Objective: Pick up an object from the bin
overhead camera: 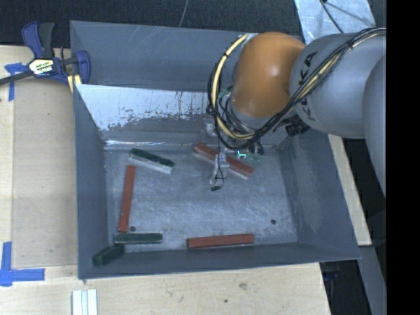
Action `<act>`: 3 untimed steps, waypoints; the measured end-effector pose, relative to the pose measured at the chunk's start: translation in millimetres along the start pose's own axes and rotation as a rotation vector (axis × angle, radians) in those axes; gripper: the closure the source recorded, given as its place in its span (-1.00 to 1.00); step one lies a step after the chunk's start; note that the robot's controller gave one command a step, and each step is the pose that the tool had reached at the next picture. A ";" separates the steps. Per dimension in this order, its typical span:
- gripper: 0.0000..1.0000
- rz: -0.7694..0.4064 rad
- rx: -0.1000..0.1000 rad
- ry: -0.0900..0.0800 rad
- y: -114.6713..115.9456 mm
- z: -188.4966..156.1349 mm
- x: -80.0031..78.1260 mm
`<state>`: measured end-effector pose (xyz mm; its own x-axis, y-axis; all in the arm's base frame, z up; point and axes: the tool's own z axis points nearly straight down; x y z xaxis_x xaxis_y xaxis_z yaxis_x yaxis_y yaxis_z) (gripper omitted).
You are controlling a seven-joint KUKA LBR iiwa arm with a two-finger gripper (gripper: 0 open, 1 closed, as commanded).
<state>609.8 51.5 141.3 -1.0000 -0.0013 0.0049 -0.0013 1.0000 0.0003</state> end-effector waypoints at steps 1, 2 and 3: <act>-1.00 0.001 0.000 -0.009 -0.2 -5.0 -2.0; -1.00 0.153 0.001 0.003 -41.6 83.7 -11.6; -1.00 0.225 0.002 0.000 -17.4 72.6 -14.2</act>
Offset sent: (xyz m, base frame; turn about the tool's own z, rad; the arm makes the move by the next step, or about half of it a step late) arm 0.0126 -0.0426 -0.0713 0.1144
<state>623.6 34.1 68.6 -0.9751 0.2217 0.0046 0.2217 0.9751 -0.0030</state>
